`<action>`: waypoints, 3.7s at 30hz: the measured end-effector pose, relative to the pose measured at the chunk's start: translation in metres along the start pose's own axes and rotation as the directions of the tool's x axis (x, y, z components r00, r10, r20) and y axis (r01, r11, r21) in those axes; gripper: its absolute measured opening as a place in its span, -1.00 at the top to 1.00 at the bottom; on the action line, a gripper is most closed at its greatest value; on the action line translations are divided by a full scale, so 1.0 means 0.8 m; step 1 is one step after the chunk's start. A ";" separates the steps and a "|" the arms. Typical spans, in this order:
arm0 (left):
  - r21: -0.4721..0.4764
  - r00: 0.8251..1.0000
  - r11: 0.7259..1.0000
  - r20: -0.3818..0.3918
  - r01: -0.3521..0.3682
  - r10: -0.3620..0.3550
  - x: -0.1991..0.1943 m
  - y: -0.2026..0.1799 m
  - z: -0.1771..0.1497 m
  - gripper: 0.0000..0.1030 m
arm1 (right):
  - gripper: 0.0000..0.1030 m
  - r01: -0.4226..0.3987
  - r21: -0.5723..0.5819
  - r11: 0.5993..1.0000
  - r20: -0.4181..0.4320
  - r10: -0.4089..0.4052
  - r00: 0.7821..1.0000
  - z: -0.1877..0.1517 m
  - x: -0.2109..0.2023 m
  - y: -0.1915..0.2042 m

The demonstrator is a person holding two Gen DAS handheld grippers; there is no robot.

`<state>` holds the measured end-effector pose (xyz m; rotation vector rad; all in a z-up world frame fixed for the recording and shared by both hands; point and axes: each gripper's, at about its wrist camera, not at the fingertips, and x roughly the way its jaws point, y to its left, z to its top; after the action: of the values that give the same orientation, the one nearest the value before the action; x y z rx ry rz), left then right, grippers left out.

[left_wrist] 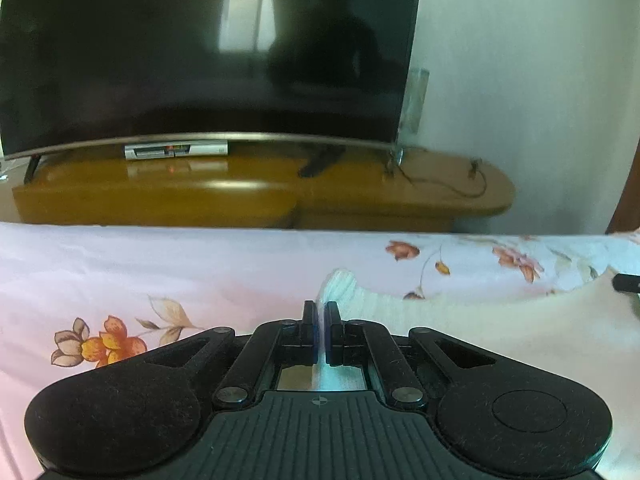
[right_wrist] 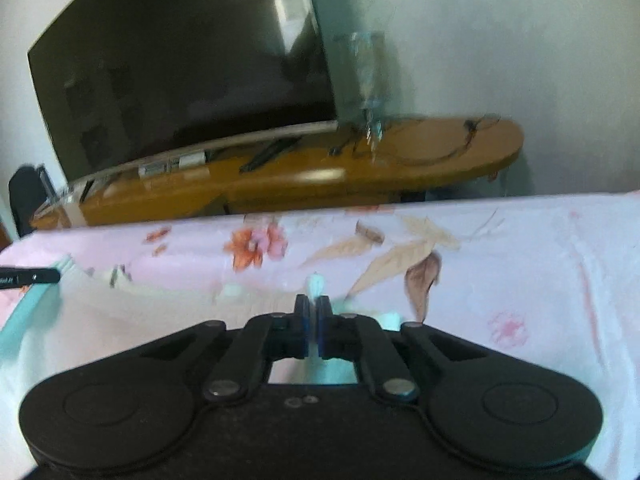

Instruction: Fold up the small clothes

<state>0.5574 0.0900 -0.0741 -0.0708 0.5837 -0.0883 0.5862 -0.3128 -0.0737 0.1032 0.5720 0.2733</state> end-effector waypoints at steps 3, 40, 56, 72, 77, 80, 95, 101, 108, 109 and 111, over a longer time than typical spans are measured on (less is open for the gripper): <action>0.014 1.000 1.000 -0.011 -0.009 0.009 0.012 -0.005 -0.001 0.94 | 0.91 0.015 0.019 1.000 0.017 -0.016 1.000 -0.001 -0.003 -0.006; 0.160 0.994 0.986 -0.097 -0.038 0.054 0.017 -0.107 -0.017 -0.80 | 0.55 0.095 -0.138 0.986 -0.084 -0.108 0.991 -0.021 0.036 0.054; 0.152 0.996 0.988 -0.090 0.019 -0.005 -0.062 -0.100 -0.065 -0.80 | 0.30 -0.035 -0.260 0.965 -0.111 0.006 0.994 -0.061 -0.002 0.146; 0.148 0.991 0.987 -0.124 0.070 -0.051 -0.099 -0.126 -0.086 -0.80 | 0.27 -0.075 -0.213 0.974 -0.115 0.051 0.992 -0.085 -0.065 0.152; 0.167 0.993 0.986 -0.116 0.028 -0.009 -0.115 -0.098 -0.101 -0.80 | 0.26 0.024 -0.268 0.963 -0.117 -0.057 0.991 -0.104 -0.072 0.145; 0.174 0.993 0.985 -0.115 -0.007 0.027 -0.122 -0.087 -0.101 -0.80 | 0.27 0.105 -0.192 0.976 -0.106 -0.127 0.986 -0.101 -0.086 0.104; 0.114 0.992 0.993 -0.122 0.028 -0.014 -0.171 -0.095 -0.147 -0.80 | 0.28 0.090 -0.229 0.969 -0.149 -0.127 0.981 -0.145 -0.119 0.174; 0.053 0.996 0.999 -0.092 0.013 -0.008 -0.193 -0.083 -0.143 -0.80 | 0.30 0.209 -0.113 0.971 -0.141 -0.224 0.964 -0.135 -0.146 0.129; 0.022 0.989 0.996 -0.125 0.082 -0.078 -0.184 -0.148 -0.153 -0.79 | 0.30 0.090 -0.109 0.990 -0.151 -0.106 0.983 -0.150 -0.141 0.187; 0.028 0.991 0.998 -0.126 0.058 -0.054 -0.184 -0.152 -0.158 -0.79 | 0.30 0.086 -0.086 0.993 -0.162 -0.099 0.982 -0.155 -0.140 0.191; 0.054 0.992 0.998 -0.125 0.040 -0.033 -0.187 -0.154 -0.165 -0.80 | 0.42 0.122 -0.086 0.989 -0.165 -0.135 0.977 -0.163 -0.136 0.194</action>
<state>0.3522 -0.0225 -0.0909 -0.0208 0.7035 -0.1457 0.3923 -0.1925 -0.0997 -0.0305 0.7342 0.1786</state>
